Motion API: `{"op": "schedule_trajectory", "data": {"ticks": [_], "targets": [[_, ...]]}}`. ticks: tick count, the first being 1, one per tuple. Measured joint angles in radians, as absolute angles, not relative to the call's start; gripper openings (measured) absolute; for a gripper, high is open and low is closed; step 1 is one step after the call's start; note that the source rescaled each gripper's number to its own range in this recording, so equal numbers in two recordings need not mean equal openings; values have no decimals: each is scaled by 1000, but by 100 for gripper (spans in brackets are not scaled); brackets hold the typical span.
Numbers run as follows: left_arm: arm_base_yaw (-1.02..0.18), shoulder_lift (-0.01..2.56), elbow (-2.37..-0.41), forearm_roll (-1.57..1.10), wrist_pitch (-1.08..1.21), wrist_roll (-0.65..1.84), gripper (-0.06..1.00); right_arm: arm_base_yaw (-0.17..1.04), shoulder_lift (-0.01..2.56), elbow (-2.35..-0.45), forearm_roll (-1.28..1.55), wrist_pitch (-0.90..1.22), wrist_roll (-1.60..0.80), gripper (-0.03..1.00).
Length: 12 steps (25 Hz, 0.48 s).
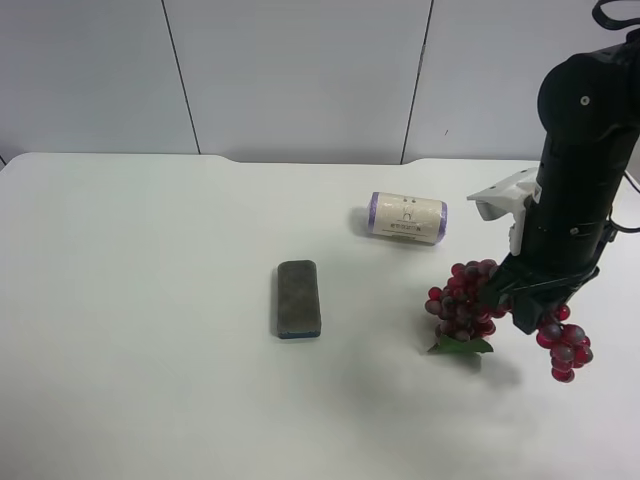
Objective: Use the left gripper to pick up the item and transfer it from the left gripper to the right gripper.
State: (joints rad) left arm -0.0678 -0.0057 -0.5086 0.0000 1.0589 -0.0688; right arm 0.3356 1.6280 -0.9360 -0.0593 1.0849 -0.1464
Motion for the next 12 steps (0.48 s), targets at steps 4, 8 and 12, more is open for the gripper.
{"op": "schedule_trajectory", "data": {"ticks": [4, 8, 12], "targets": [[-68, -6, -509, 0, 1059, -69, 100, 336, 1628, -936, -58, 1075, -145, 0], [-68, -6, -509, 0, 1059, -69, 100, 336, 1628, -936, -58, 1083, -139, 37], [-68, -6, -509, 0, 1059, -69, 100, 336, 1628, -936, -58, 1100, -115, 89]]}}
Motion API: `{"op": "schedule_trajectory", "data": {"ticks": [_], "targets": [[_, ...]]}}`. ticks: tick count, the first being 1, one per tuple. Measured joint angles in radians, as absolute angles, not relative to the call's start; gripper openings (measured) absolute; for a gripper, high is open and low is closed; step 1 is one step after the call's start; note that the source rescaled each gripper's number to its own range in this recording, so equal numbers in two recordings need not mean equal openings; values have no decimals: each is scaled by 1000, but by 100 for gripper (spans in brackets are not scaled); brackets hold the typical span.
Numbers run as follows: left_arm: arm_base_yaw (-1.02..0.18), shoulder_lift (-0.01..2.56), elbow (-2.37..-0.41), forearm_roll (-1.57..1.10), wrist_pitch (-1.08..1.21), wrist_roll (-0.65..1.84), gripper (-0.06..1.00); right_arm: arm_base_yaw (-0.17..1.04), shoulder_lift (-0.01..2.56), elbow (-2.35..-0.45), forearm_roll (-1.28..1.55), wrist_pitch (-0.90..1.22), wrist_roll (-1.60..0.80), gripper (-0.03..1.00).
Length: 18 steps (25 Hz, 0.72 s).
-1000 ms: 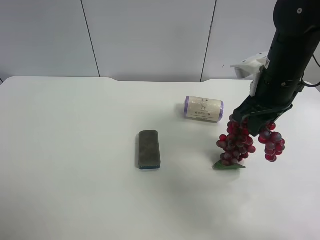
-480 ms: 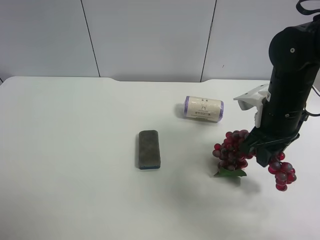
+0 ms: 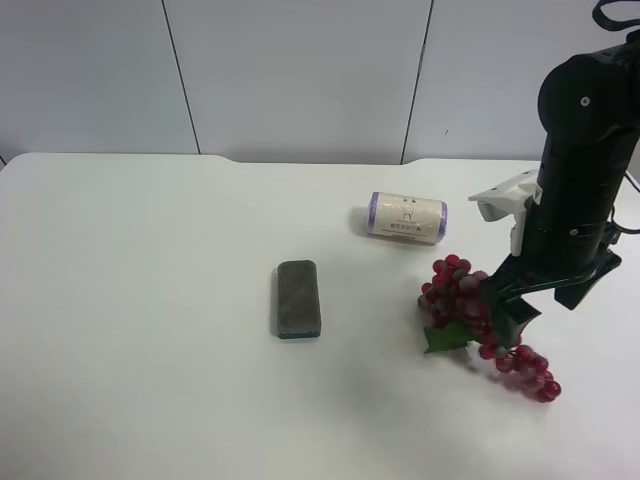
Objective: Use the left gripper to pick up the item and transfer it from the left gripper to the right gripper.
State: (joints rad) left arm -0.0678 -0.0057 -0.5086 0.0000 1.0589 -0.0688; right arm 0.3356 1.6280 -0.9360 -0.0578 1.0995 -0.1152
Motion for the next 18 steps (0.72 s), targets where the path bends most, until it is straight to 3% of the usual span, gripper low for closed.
{"op": "schedule_trajectory", "data": {"ticks": [5, 18], "targets": [[-68, -6, -509, 0, 1059, -69, 100, 336, 1628, -936, -59, 1100, -107, 99], [-68, -6, -509, 0, 1059, -69, 100, 336, 1526, -1092, -87, 1204, -106, 100]]}}
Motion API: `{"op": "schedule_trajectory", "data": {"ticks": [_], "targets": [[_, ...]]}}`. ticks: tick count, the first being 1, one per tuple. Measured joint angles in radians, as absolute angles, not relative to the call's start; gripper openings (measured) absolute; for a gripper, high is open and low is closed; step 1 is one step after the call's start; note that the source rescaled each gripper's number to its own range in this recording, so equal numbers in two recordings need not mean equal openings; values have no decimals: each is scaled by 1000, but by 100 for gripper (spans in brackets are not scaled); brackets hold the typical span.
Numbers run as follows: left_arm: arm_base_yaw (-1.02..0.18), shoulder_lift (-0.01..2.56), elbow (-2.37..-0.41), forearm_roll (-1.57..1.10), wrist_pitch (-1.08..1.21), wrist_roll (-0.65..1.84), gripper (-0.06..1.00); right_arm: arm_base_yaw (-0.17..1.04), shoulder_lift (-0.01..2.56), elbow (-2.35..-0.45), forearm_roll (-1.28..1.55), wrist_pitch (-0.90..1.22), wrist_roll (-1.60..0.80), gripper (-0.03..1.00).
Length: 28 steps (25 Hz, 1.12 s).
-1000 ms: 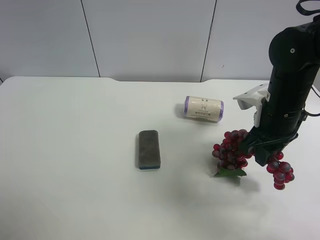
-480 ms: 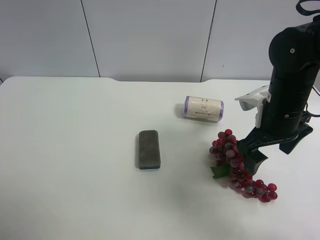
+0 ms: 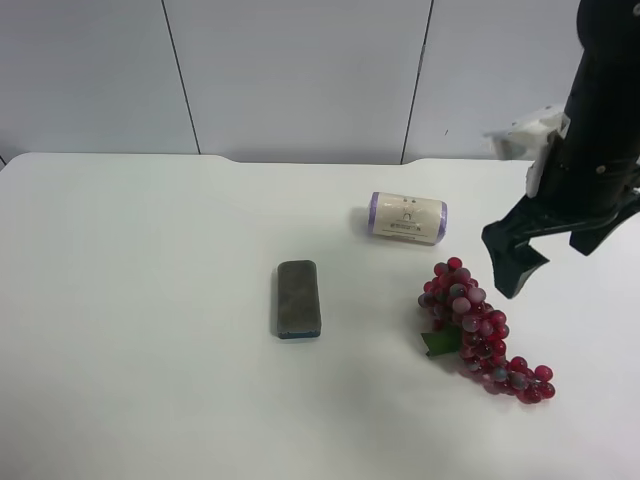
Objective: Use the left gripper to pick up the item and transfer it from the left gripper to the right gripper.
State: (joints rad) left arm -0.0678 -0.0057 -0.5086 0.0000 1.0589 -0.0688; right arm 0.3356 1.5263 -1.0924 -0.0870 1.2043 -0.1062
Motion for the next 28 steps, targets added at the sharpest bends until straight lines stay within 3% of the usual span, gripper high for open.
{"op": "schedule_trajectory", "data": {"ticks": [14, 28], "targets": [[-68, -6, -509, 0, 1059, -69, 100, 336, 1160, -1096, -81, 1211, -100, 100], [-68, -6, -509, 0, 1059, -69, 100, 336, 602, -774, -68, 1215, -99, 100]]}}
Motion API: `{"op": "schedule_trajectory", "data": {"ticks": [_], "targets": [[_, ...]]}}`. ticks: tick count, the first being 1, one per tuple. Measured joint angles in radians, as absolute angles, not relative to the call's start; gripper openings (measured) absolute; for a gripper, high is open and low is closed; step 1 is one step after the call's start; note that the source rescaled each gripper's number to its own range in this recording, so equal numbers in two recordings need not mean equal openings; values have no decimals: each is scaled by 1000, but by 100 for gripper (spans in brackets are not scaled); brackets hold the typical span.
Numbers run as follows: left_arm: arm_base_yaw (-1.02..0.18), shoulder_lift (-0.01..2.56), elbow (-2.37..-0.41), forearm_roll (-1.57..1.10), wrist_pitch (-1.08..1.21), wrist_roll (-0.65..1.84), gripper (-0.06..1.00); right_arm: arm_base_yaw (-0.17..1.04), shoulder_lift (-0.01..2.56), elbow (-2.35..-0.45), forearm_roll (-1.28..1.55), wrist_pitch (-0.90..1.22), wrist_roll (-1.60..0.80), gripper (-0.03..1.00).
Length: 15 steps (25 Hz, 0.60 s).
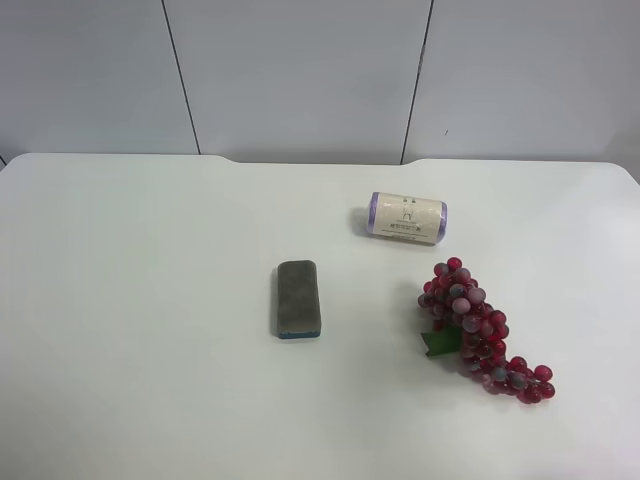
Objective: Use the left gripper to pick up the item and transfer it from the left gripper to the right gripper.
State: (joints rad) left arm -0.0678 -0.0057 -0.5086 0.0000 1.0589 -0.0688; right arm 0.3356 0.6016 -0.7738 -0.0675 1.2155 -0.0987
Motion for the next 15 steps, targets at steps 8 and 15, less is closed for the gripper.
{"op": "schedule_trajectory", "data": {"ticks": [8, 15], "targets": [[-68, -6, -509, 0, 1059, -69, 100, 336, 267, -568, -15, 1151, -80, 100], [-68, -6, -509, 0, 1059, -69, 100, 336, 58, -512, 0, 1080, -38, 100]]}}
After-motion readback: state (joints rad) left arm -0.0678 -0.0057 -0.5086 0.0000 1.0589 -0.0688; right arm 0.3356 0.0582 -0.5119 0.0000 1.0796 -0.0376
